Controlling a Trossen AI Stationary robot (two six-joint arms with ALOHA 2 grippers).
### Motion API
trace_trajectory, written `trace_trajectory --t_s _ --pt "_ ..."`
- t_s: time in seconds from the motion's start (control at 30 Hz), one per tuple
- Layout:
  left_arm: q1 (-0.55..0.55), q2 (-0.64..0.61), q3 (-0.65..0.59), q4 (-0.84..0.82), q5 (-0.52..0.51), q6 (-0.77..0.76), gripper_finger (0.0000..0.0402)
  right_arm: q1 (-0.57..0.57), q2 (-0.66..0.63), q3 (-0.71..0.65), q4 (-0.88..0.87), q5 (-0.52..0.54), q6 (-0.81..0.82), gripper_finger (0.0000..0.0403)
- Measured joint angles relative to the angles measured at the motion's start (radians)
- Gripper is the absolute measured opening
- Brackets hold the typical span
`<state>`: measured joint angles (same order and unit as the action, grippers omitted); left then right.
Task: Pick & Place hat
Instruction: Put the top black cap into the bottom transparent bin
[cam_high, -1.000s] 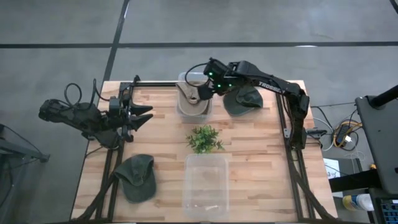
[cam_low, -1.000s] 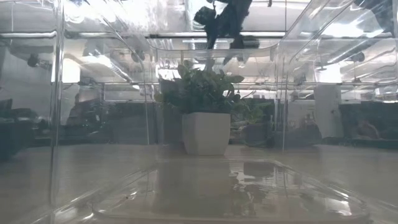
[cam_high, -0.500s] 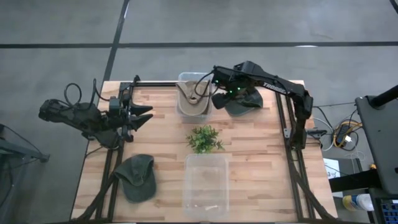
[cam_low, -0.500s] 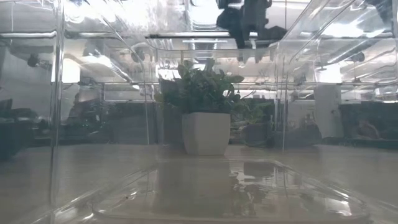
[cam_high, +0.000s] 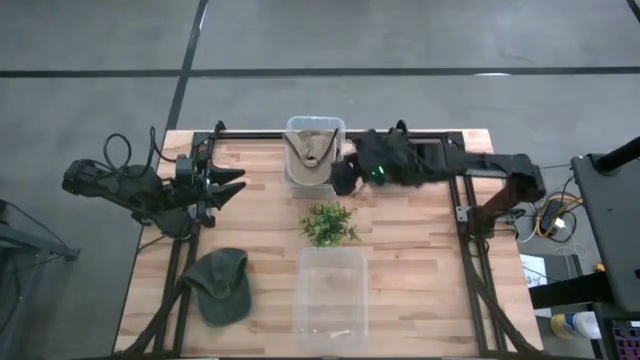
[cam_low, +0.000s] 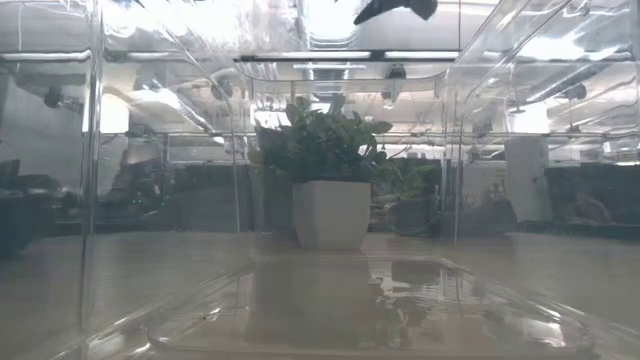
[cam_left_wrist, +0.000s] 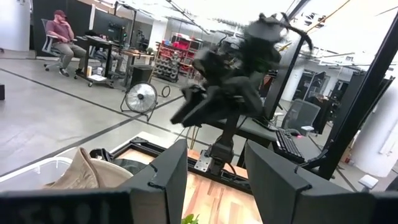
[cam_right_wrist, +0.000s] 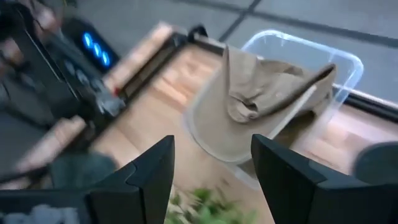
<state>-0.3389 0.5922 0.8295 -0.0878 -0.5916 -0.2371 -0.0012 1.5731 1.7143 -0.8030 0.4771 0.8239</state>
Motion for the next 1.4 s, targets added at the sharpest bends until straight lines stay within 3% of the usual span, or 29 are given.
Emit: trace_trajectory --t_s 0.23,0.37,0.5,0.6,0.8,1.1,1.4 --pt "0.000 0.000 0.000 0.001 -0.006 -0.003 0.0154 0.129 -0.207 -0.363 0.159 0.231 0.316 0.0205" --pt "0.000 0.000 0.000 0.001 -0.011 -0.006 0.0154 0.184 -0.317 -0.548 0.163 0.351 0.627 0.0205" --pt "0.000 0.000 0.000 0.001 -0.022 -0.006 0.0154 0.209 -0.394 -0.719 0.163 0.410 0.962 0.0205" --pt "0.000 0.000 0.000 0.001 -0.036 -0.006 0.0154 0.217 -0.421 -0.821 0.164 0.413 1.126 0.0205" --pt "0.000 0.000 0.000 0.001 -0.039 -0.017 0.0154 0.182 -0.426 -0.975 0.155 0.401 1.229 0.0205" --pt "0.000 0.000 0.000 0.001 -0.053 -0.032 0.0154 0.121 -0.425 -1.098 0.171 0.361 1.433 0.0205" --pt "0.000 0.005 0.000 0.001 -0.065 -0.033 0.0154 0.021 -0.405 -1.192 0.317 0.349 1.390 0.0205"
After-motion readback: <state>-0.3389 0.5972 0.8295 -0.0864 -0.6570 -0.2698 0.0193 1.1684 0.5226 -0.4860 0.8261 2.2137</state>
